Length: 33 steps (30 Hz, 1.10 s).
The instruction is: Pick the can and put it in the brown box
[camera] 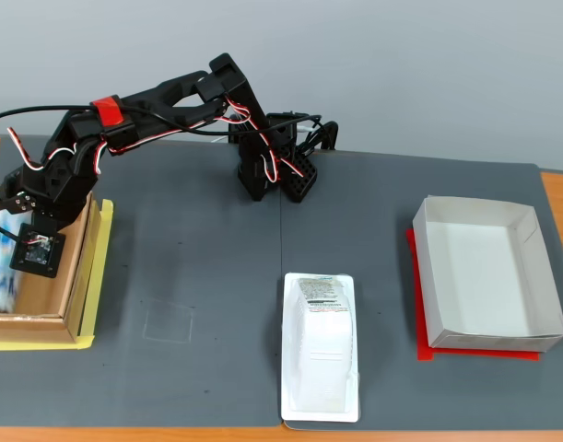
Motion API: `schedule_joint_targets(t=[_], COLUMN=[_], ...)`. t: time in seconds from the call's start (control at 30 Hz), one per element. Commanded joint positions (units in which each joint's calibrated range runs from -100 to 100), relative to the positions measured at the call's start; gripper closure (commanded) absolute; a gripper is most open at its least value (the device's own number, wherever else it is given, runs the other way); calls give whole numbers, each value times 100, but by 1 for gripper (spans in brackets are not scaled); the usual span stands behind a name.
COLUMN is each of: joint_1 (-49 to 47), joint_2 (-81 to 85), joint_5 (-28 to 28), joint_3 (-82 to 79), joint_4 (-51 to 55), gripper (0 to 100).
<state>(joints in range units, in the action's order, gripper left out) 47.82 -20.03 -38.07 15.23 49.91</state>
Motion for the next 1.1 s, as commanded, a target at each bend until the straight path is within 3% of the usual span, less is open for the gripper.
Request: schedule_joint_targets(t=[0.0, 0.33, 0.5, 0.77, 1.07], joint_1=[-95, -501, -996, -1801, -3044], joint_2=[136, 1516, 2618, 4219, 6548], joint_5=[19, 29, 1061, 2020, 2129], joint_3=[368, 79, -645, -1713, -3297], joint_4=[-48, 74, 1097, 2008, 2329], gripper=[61, 82, 91, 95, 99])
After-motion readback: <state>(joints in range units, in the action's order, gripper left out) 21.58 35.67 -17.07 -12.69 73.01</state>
